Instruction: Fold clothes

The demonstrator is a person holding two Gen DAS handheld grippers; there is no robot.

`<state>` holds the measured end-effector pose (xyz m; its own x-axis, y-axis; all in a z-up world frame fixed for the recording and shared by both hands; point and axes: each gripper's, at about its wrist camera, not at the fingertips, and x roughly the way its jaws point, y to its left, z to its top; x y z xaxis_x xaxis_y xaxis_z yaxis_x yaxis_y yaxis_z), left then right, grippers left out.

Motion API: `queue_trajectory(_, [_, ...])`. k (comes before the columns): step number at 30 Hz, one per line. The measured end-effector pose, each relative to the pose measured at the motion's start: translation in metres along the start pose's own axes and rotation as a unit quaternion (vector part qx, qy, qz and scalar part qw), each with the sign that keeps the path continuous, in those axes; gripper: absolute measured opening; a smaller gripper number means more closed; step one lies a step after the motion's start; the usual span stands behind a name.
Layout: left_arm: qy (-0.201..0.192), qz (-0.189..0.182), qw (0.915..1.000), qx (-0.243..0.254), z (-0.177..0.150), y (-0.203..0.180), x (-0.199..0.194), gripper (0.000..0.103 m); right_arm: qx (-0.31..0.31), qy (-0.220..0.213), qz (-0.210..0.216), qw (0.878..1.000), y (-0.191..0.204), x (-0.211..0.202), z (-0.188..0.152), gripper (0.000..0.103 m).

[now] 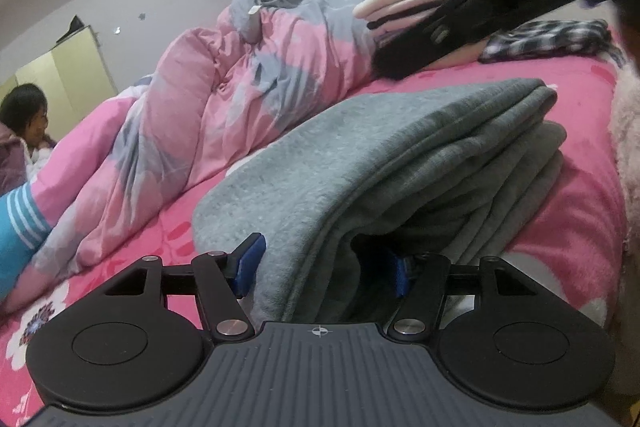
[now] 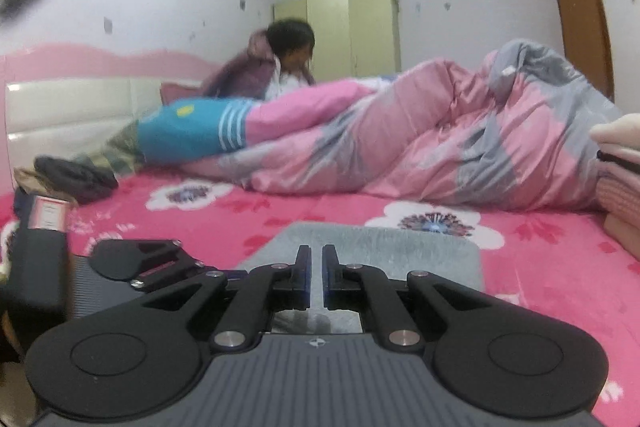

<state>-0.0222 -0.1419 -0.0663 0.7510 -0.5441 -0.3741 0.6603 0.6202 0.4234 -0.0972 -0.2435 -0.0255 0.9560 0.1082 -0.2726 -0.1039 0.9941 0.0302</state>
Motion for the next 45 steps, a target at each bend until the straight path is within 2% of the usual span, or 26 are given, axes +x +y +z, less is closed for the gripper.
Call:
queue_trajectory(2, [0.002,-0.006,1.0000,0.007,0.000,0.000,0.003,0.062,0.006,0.037,-0.002,0.999,-0.006,0.018,-0.003,0.005])
queue_trajectory(5, [0.017,-0.026,0.9995,0.008,0.001,0.004,0.010,0.062,0.022,0.107,0.023,0.994,-0.013,0.041,-0.017,0.005])
queue_trajectory(10, [0.011,-0.033,0.9993,0.015,-0.003,0.005,0.008,0.062,0.019,0.125,0.037,0.991,-0.014,0.041,-0.026,0.005])
queue_trajectory(14, [0.012,-0.011,0.9997,0.018,-0.005,0.010,-0.002,0.065,0.020,0.128,0.047,0.990,-0.019,0.040,-0.024,0.005])
queue_trajectory(18, [0.021,0.000,0.9996,-0.017,-0.012,0.021,0.004,0.082,0.016,0.126,0.052,0.991,-0.020,0.039,-0.026,0.005])
queue_trajectory(23, [0.042,0.009,0.9988,-0.025,-0.007,0.030,-0.008,0.082,0.008,0.125,0.052,0.991,-0.020,0.039,-0.024,0.005])
queue_trajectory(29, [0.071,0.046,0.9947,-0.059,-0.012,0.032,-0.027,0.083,0.016,0.119,0.058,0.991,-0.021,0.039,-0.028,0.005])
queue_trajectory(31, [0.074,0.061,0.9938,-0.055,-0.015,0.027,-0.029,0.083,0.014,0.118,0.058,0.991,-0.021,0.038,-0.029,0.005])
queue_trajectory(33, [0.076,0.069,0.9928,-0.063,-0.023,0.027,-0.025,0.089,0.013,0.117,0.057,0.991,-0.021,0.038,-0.029,0.005])
queue_trajectory(34, [0.078,0.069,0.9915,-0.078,-0.026,0.031,-0.024,0.092,0.012,0.116,0.057,0.992,-0.021,0.038,-0.030,0.005])
queue_trajectory(36, [0.079,0.061,0.9896,-0.104,-0.023,0.039,-0.027,0.091,0.013,0.114,0.057,0.992,-0.021,0.038,-0.030,0.005])
queue_trajectory(41, [0.058,0.047,0.9935,-0.086,-0.020,0.045,-0.062,0.088,0.000,0.090,0.056,0.994,-0.019,0.027,-0.023,0.005])
queue_trajectory(45, [0.027,0.029,0.9911,-0.127,-0.011,0.061,-0.084,0.087,-0.006,0.056,0.067,0.996,-0.016,0.016,-0.011,0.005])
